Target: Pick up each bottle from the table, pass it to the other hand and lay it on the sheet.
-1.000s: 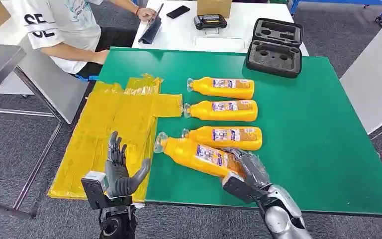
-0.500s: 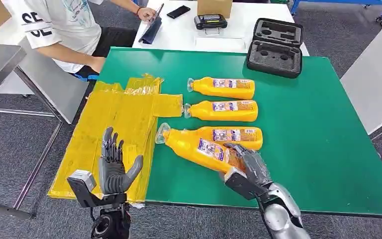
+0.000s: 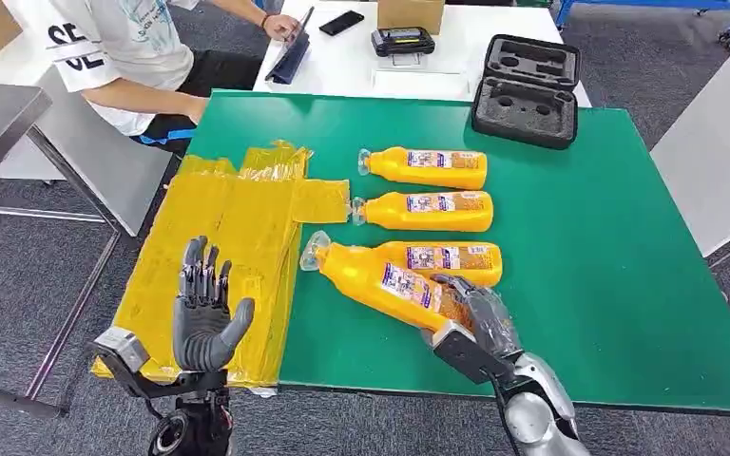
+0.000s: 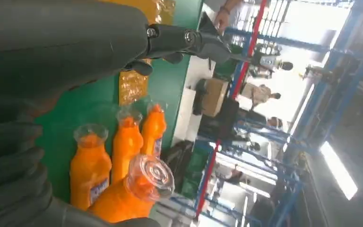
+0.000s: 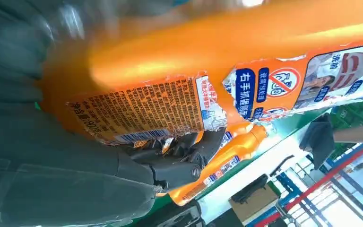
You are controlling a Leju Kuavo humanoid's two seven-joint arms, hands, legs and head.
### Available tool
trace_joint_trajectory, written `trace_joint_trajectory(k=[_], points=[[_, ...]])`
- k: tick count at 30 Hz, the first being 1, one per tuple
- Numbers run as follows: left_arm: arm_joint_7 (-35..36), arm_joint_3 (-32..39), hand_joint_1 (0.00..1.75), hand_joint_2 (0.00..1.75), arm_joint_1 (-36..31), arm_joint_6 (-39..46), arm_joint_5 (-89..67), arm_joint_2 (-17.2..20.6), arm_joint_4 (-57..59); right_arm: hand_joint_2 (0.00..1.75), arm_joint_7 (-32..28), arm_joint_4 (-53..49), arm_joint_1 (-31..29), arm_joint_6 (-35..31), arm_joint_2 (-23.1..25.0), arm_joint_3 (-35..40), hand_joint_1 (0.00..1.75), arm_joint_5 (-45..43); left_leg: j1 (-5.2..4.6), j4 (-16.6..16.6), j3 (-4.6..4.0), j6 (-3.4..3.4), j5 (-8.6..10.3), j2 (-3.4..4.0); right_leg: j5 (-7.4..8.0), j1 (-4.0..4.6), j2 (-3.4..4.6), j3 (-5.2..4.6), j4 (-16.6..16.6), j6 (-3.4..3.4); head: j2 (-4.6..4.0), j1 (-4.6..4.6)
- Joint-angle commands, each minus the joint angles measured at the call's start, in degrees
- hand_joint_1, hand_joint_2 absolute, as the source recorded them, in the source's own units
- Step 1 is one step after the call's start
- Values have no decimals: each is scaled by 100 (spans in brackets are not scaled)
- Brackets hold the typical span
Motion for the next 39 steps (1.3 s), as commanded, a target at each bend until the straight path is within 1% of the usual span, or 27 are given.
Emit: trace_joint_trajectory(k=[1,4,5,6,7,8,10,13,15,18,20,21,22,23,25,26,27,28,29,30,33,34,35,36,37,38,39], points=[[407,131,0,175,-98,-1073,198,204,493,175,-598,187,-176,-149,415,-197,173,-214,0,-7,43,-11,-17,19,-12,1,20,34,-4,-12,0,0],[568,-14,0,175,-395,-1434,331,131,1123,175,-761,340,-244,-169,634,-74,175,-301,1,-14,43,-10,-10,9,-9,2,9,37,-9,-12,0,0],[572,-23,0,175,-467,-1429,326,81,1271,175,-782,375,-254,-185,694,-42,171,-300,-1,-11,24,-6,-4,5,-3,0,6,19,-7,-7,0,0],[629,-89,0,175,-606,-1433,266,25,1512,175,-862,400,-250,-189,818,8,173,-345,0,-13,38,-9,-7,6,-7,1,6,32,-9,-11,0,0],[643,-103,0,175,-655,-1431,264,-4,1597,175,-878,413,-265,-190,872,33,175,-347,-1,-13,27,-7,-2,0,-4,0,0,22,-8,-8,0,0],[819,-154,0,175,-748,-1473,275,-91,1795,175,-951,482,-292,-138,985,112,175,-416,2,-12,40,-10,-7,3,-8,3,2,35,-9,-11,0,0],[840,-197,0,175,-787,-1457,258,-167,1932,175,-1010,609,-318,-207,1043,231,175,-412,1,-10,25,-6,-3,4,-3,1,4,20,-6,-7,0,0],[870,-202,0,175,-729,-1419,235,-162,1909,175,-1141,747,-358,-306,1033,324,175,-512,3,-11,45,-8,-12,10,-10,3,10,39,-9,-10,0,0],[892,-193,0,175,-698,-1400,227,-146,1902,175,-1235,782,-373,-330,1023,357,175,-618,2,-9,27,-5,-6,7,-4,2,8,22,-8,-6,0,0],[929,-199,0,175,-699,-1385,215,-141,1917,175,-1262,952,-482,-285,1053,447,171,-663,3,-11,42,-8,-12,10,-10,2,9,37,-9,-9,0,2],[933,-201,0,175,-703,-1385,214,-143,1915,175,-1263,966,-495,-284,1064,460,171,-658,2,-6,19,-5,-5,9,-3,2,9,15,-4,-6,0,0],[933,-201,0,175,-703,-1385,214,-143,1915,175,-1263,966,-495,-284,1064,460,171,-658,3,-8,35,-8,-11,12,-8,3,12,29,-6,-9,0,2],[952,-205,0,175,-704,-1384,210,-145,1911,175,-1261,1048,-531,-275,1076,472,175,-663,2,-8,28,-7,-7,7,-6,2,7,24,-6,-8,0,2],[966,-210,0,175,-696,-1382,210,-145,1907,175,-1263,1095,-541,-263,1091,482,175,-685,2,-6,23,-6,-6,8,-4,2,8,18,-5,-7,0,-2],[992,-229,0,175,-673,-1394,217,-134,1907,175,-1261,1140,-509,-259,1124,540,173,-679,4,-8,45,-11,-14,11,-12,4,11,39,-6,-13,0,2],[995,-237,0,175,-661,-1399,223,-126,1909,175,-1263,1153,-481,-259,1137,562,173,-678,4,-9,32,-8,-8,9,-6,5,9,26,-8,-9,0,0],[1021,-248,0,175,-649,-1475,303,-114,1927,175,-1268,1188,-451,-246,1146,586,173,-688,5,-10,44,-10,-13,11,-10,5,11,37,-8,-12,0,-2],[1026,-275,0,175,-647,-1562,396,-94,1931,175,-1273,1234,-438,-233,1148,608,173,-703,4,-7,27,-7,-8,7,-6,5,7,22,-7,-8,0,2],[1020,-292,0,175,-635,-1659,497,-85,1926,175,-1277,1276,-422,-224,1151,629,173,-705,5,-10,42,-9,-12,7,-11,5,7,37,-9,-11,0,0],[1014,-310,0,175,-617,-1753,615,-68,1885,175,-1284,1351,-423,-212,1147,637,175,-724,3,-9,31,-7,-8,6,-8,3,7,26,-7,-8,0,0],[1012,-396,0,175,-554,-1985,869,-16,1650,175,-1319,1513,-444,-203,1151,580,175,-807,6,-13,46,-9,-14,8,-12,6,8,41,-12,-10,0,0],[1029,-415,0,175,-549,-2038,915,-12,1619,175,-1321,1526,-447,-201,1149,574,175,-810,5,-8,26,-6,-8,6,-6,5,6,23,-9,-7,0,0],[1068,-474,0,175,-538,-2114,974,8,1526,175,-1327,1563,-460,-196,1147,550,173,-822,5,-8,40,-8,-15,8,-13,5,8,36,-8,-10,0,0],[1095,-539,0,175,-546,-2168,1004,30,1493,175,-1332,1585,-461,-191,1143,532,175,-837,4,-6,18,-5,-5,5,-5,3,5,14,-5,-6,0,0],[1106,-572,0,175,-553,-2192,1020,43,1482,175,-1332,1604,-464,-185,1141,521,175,-840,4,-6,36,-8,-14,6,-12,4,6,32,-5,-9,0,0],[1087,-605,0,175,-554,-2145,928,54,1439,175,-1332,1634,-460,-183,1129,500,169,-844,3,-5,15,-5,-5,2,-5,2,2,13,-4,-6,0,2],[1086,-608,0,175,-553,-2140,922,44,1423,175,-1333,1651,-458,-181,1116,481,175,-842,5,-6,32,-8,-11,4,-10,4,4,29,-7,-9,0,0]])
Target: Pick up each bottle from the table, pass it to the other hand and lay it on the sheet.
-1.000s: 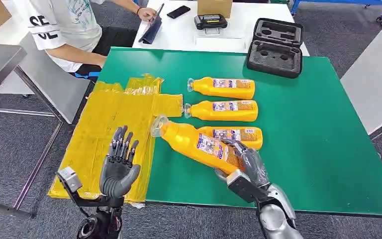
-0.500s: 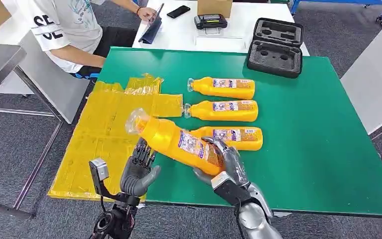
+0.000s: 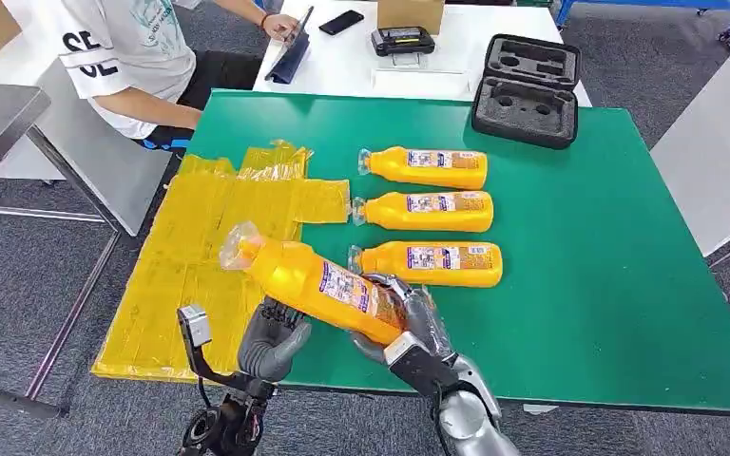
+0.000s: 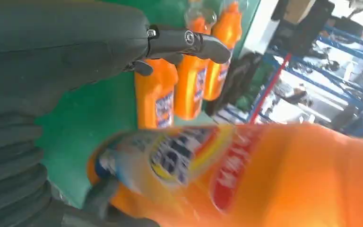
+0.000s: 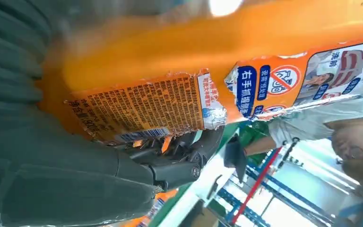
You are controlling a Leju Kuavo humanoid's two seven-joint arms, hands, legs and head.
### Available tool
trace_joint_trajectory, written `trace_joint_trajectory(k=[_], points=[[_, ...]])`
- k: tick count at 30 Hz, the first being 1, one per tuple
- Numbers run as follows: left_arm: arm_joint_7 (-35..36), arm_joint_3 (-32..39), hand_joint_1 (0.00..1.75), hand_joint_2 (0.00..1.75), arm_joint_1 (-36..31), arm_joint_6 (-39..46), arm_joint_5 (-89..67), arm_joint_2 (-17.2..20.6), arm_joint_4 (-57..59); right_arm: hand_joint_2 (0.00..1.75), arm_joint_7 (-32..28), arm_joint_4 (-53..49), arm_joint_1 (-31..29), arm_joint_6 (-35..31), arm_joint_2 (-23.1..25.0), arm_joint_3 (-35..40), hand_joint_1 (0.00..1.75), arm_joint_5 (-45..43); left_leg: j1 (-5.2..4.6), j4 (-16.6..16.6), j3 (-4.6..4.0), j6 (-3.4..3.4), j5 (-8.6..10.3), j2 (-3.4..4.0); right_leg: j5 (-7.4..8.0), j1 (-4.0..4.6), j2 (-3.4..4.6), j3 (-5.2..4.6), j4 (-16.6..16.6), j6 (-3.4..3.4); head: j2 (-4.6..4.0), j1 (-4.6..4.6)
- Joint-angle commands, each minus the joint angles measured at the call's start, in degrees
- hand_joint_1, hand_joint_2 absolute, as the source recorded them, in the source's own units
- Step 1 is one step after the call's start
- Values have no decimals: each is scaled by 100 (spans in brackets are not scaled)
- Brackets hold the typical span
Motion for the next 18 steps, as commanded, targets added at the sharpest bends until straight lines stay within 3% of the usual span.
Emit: trace_joint_trajectory(k=[1,11,18], points=[[87,-383,0,175,-72,-118,13,237,-143,175,-36,715,-212,49,-53,-48,171,-59,2,-6,28,-6,-9,4,-7,2,4,27,-7,-8,0,-2],[110,-594,0,175,-231,-350,-56,285,-31,175,-28,763,-209,73,-31,-94,171,-60,1,-7,31,-7,-10,1,-10,2,1,29,-6,-8,0,-2],[103,-745,0,175,-523,105,-536,196,413,175,56,801,-213,142,1,20,169,3,1,-6,31,-6,-9,-3,-10,2,-3,30,-5,-8,0,-2]])
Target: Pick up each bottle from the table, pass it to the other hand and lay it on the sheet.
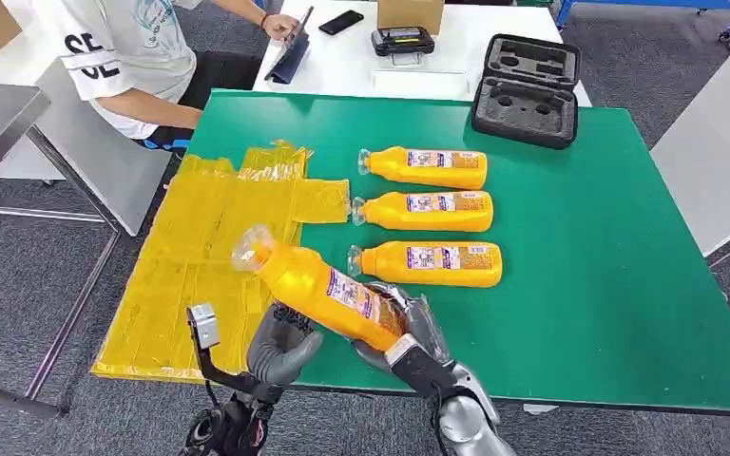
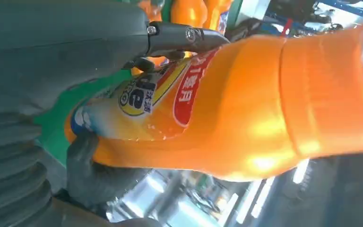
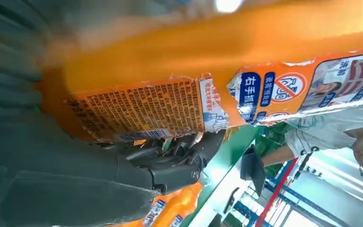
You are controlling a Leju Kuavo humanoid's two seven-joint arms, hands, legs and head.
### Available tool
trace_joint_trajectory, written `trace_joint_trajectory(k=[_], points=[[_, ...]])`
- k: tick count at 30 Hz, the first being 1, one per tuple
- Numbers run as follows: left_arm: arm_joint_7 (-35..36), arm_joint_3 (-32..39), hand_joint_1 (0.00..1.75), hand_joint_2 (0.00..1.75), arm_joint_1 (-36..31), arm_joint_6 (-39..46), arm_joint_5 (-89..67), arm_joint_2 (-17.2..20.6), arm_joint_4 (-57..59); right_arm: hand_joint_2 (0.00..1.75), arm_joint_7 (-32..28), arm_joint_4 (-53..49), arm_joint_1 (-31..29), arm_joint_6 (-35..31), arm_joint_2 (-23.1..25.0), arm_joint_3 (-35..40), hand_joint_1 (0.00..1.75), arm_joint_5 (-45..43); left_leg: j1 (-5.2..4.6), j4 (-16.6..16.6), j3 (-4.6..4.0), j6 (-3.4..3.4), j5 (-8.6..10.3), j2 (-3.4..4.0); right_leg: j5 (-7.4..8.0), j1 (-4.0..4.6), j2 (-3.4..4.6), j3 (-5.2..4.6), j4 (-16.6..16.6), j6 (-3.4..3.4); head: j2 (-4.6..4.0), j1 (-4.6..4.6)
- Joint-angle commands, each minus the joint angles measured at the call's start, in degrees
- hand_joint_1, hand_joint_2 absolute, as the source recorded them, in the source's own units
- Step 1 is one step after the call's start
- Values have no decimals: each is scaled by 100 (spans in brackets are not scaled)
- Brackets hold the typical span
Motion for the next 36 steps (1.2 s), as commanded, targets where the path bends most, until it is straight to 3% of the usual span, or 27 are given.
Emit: trace_joint_trajectory(k=[1,17,36], points=[[39,-400,0,175,-527,174,-108,91,695,175,77,477,-235,90,9,80,171,67,1,-6,29,-6,-8,-4,-9,2,-4,30,-6,-8,0,0],[13,-403,0,175,-632,157,86,34,804,175,89,585,-287,108,12,158,171,92,1,-4,28,-5,-9,0,-9,2,1,28,-4,-7,0,0],[486,-553,0,175,-921,-101,1131,-88,1371,175,244,678,-249,168,-26,353,173,320,0,-6,19,-4,-4,-5,-6,1,-5,19,-5,-5,0,0]])
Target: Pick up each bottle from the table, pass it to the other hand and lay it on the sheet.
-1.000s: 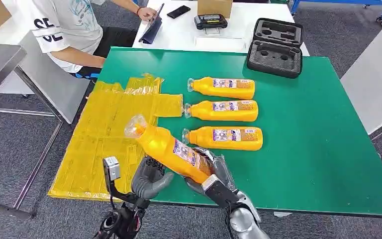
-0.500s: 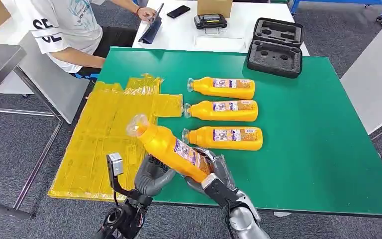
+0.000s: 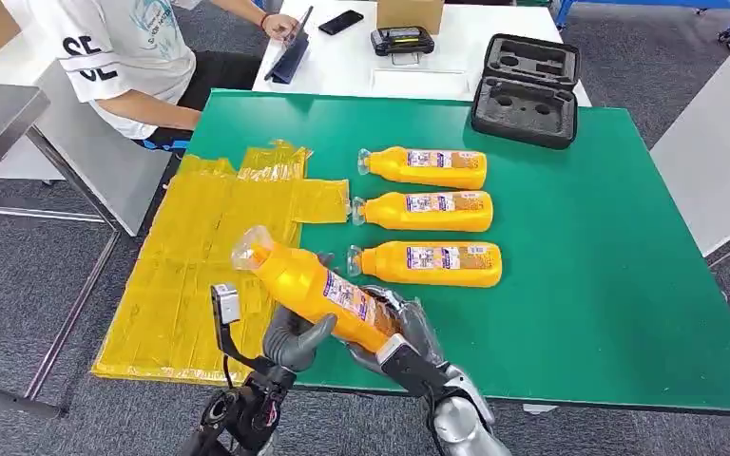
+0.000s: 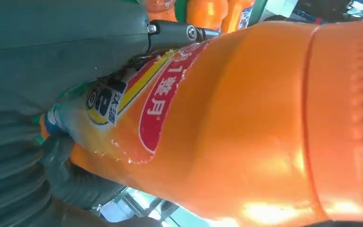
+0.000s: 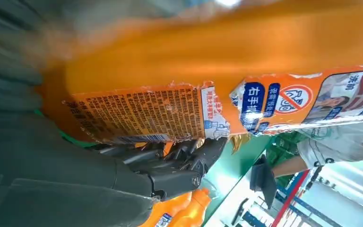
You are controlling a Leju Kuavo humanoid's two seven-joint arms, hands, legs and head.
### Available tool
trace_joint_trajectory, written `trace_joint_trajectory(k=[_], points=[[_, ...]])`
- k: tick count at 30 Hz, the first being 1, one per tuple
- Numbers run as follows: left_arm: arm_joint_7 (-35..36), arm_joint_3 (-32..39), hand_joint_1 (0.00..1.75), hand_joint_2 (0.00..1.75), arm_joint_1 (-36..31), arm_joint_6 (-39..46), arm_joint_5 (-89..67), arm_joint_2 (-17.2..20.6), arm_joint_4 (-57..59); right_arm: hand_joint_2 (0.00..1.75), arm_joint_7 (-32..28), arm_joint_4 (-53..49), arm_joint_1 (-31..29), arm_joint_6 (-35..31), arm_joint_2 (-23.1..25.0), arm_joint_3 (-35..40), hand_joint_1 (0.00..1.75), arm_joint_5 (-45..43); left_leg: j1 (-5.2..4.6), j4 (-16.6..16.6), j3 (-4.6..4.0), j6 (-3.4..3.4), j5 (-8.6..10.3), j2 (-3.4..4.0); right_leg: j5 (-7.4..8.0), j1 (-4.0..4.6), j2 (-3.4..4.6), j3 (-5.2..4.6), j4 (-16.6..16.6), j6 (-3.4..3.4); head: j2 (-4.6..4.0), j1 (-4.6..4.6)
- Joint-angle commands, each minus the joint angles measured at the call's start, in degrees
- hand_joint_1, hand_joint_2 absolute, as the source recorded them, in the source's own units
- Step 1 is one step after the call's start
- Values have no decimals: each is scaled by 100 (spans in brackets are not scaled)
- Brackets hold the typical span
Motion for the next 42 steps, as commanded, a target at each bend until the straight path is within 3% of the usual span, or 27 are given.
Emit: trace_joint_trajectory(k=[1,11,15,24,31,32,33,34,42], points=[[131,-278,0,175,-376,-236,318,-27,715,175,81,414,-174,54,-73,222,173,104,2,-6,34,-6,-11,-6,-12,3,-6,37,-7,-8,0,0],[89,-227,0,175,-516,-195,422,-89,844,175,189,456,-143,110,-80,250,169,268,3,-4,20,-4,-6,-8,-8,3,-8,22,-6,-6,0,2],[89,-227,0,175,-516,-195,422,-89,844,175,189,456,-143,110,-80,250,169,268,6,-1,56,-10,-25,-4,-24,7,-4,59,-5,-13,0,2],[89,-227,0,175,-516,-195,422,-89,844,175,189,456,-143,110,-80,250,169,268,2,-3,21,-5,-7,-8,-9,3,-8,23,-4,-6,0,0],[-343,-6,2,175,-470,71,386,-147,590,175,247,543,-159,157,-118,331,166,370,3,-2,18,-5,-7,-6,-8,3,-6,21,-4,-6,0,0],[-365,17,112,175,-465,99,383,-155,542,175,248,551,-160,158,-120,333,168,372,4,-3,29,-6,-11,-8,-12,5,-9,32,-5,-8,0,0],[-418,65,152,175,-449,136,393,-170,475,175,253,562,-162,163,-126,346,166,385,5,-1,19,-5,-8,-7,-9,5,-7,23,-5,-6,0,0],[-428,78,173,175,-439,153,392,-168,433,175,254,577,-165,166,-125,352,166,389,6,0,32,-7,-14,-8,-15,7,-8,36,-4,-9,0,0],[-603,110,175,175,-380,266,295,-167,354,175,263,662,-184,180,-125,383,162,421,5,-3,35,-8,-13,-12,-16,6,-12,39,-5,-9,0,-2]])
